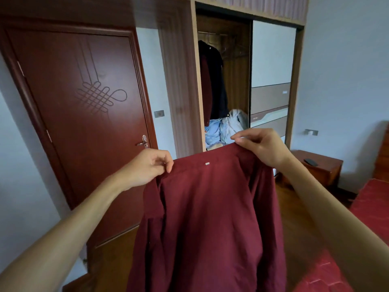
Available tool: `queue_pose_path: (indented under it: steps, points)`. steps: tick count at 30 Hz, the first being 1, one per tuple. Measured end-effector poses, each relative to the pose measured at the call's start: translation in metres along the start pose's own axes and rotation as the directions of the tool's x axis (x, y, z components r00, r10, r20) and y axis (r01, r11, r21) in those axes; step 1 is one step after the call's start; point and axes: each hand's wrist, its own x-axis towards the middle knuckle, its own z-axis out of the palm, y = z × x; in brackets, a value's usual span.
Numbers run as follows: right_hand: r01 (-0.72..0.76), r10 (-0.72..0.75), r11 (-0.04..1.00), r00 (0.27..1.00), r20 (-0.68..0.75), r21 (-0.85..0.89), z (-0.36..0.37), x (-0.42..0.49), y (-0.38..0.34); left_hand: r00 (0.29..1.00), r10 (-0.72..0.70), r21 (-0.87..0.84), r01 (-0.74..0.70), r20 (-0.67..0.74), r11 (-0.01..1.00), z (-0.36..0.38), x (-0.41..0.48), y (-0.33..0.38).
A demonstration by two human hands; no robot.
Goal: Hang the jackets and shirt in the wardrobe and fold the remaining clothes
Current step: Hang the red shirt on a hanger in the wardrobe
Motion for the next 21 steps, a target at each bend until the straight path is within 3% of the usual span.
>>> queue_pose_path:
  steps: [4, 8, 14, 21]
  points:
    - [-0.046, 0.045, 0.999, 0.999, 0.028, 0.010, 0.015, 0.034, 0.028, 0.999, 0.033, 0.121, -0.033, 0.004, 0.992, -0.005, 0.052, -0.053]
    - [-0.080, 0.081, 0.995, 0.997, 0.013, -0.052, 0.027, 0.071, 0.065, 0.998, 0.046, 0.053, -0.049, 0.039, 0.997, -0.009, 0.112, -0.102]
    - [-0.177, 0.176, 0.938, 0.984, -0.032, -0.299, 0.043, 0.127, 0.113, 0.981, 0.143, -0.029, -0.141, 0.132, 0.990, -0.035, 0.214, -0.150]
    - [-0.316, 0.301, 0.830, 0.948, -0.107, -0.459, 0.032, 0.172, 0.159, 0.953, 0.275, 0.099, -0.288, 0.128, 0.952, -0.031, 0.330, -0.204]
